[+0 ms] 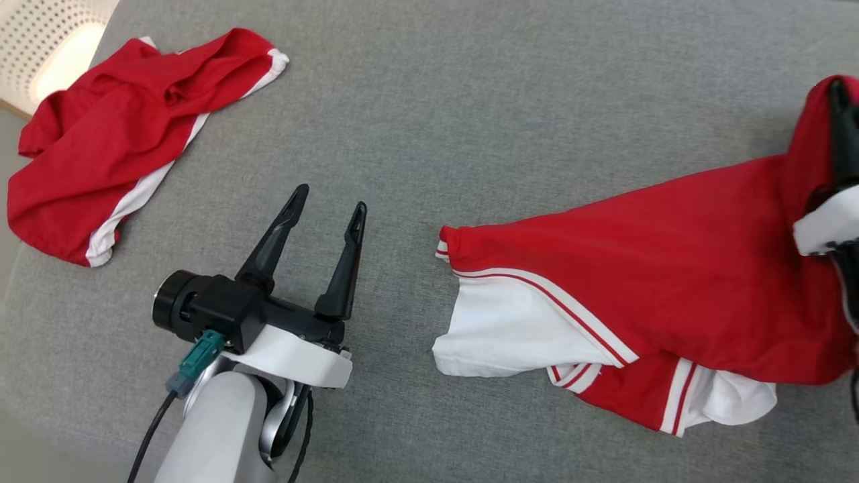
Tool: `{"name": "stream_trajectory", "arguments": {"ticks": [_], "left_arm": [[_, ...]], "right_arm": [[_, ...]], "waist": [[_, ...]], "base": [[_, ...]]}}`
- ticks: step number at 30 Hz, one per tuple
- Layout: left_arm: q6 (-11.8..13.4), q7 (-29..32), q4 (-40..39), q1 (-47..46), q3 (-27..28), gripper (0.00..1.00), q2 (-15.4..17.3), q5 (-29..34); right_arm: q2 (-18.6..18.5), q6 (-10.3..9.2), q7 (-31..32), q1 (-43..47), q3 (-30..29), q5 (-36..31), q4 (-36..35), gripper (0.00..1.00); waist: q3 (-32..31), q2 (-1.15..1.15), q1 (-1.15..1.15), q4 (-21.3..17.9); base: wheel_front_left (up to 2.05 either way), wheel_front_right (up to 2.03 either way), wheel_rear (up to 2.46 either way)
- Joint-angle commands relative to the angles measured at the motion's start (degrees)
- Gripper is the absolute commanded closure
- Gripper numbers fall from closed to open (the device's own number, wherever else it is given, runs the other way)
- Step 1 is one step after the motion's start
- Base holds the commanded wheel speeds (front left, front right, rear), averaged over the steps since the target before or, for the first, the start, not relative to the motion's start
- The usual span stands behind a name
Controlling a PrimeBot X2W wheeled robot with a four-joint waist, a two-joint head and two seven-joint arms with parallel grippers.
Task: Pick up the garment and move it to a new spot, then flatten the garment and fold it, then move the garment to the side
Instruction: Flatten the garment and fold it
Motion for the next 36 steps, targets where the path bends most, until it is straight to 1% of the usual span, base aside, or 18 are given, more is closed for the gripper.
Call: {"name": "stream_trajectory", "arguments": {"ticks": [1,2,3,5,8,13,17,20,24,25,28,36], "left_arm": [[-0.1,-0.1,0.0,-0.9,0.0,0.0,0.2,-0.4],[-0.2,-0.1,0.2,-1.0,0.0,0.0,0.1,-0.4],[-0.2,-0.1,0.3,-0.9,-0.1,0.0,0.1,-0.4],[-0.3,-0.1,0.4,-0.8,0.4,0.0,0.0,-0.3],[-0.4,-0.1,0.7,-0.5,1.4,0.0,0.2,0.1],[-0.2,-0.1,0.6,1.6,4.1,0.0,1.0,0.7],[0.3,-0.1,0.2,3.6,6.4,0.0,1.8,1.2],[0.4,-0.1,-0.1,5.3,7.8,0.0,2.3,1.2],[0.5,-0.1,-0.4,7.4,9.2,0.0,2.8,1.4],[0.6,-0.1,-0.4,8.6,9.7,0.0,3.1,1.6],[0.6,-0.1,-0.4,10.2,10.2,0.0,3.4,1.7],[1.0,-0.1,-0.9,13.2,10.8,0.0,3.4,1.6]], "right_arm": [[-0.1,-0.04,-0.6,-0.5,0.3,0.0,1.1,1.0],[0.2,-0.04,-1.2,-1.2,1.1,-0.1,3.0,0.82],[0.6,-0.04,-2.3,-1.9,1.9,-0.1,4.5,0.0],[1.2,-0.04,-4.6,-2.8,3.2,-0.3,6.6,0.0],[2.0,-0.04,-8.6,-2.5,5.2,-0.3,7.1,0.0],[3.0,-0.04,-14.3,2.3,6.5,0.5,2.3,0.0],[4.3,-0.04,-16.5,8.9,4.5,1.1,-2.9,0.0],[5.3,-0.04,-16.8,14.7,1.9,1.5,-6.0,0.0],[7.1,-0.03,-15.4,22.3,-1.5,1.0,-9.2,0.0],[7.7,-0.03,-14.9,25.8,-2.6,0.8,-10.0,0.0],[9.1,-0.03,-14.1,30.3,-3.5,0.8,-11.0,0.0],[10.4,-0.03,-13.0,34.1,-3.8,1.0,-13.1,0.0]], "waist": [[0.7,0.0,0.0,0.7],[0.8,0.0,0.0,0.7],[0.9,0.0,0.0,0.5],[0.7,0.0,0.0,0.0],[0.1,0.0,0.0,-1.2],[-2.6,0.0,0.0,-3.7],[-5.1,0.0,0.0,-5.7],[-6.8,0.0,0.0,-6.9],[-8.6,0.0,0.0,-8.4],[-9.8,0.0,0.0,-9.0],[-11.4,0.0,0.0,-9.7],[-13.3,0.0,0.0,-11.0]], "base": [[0.0,0.0,0.0],[0.0,0.0,0.0],[0.0,0.0,0.0],[0.0,0.0,0.0],[0.0,0.0,0.0],[0.0,0.0,0.0],[0.0,0.0,0.0],[0.0,0.0,0.0],[0.0,0.0,0.0],[0.0,0.0,0.0],[0.0,0.0,0.0],[0.0,0.0,0.0]]}}
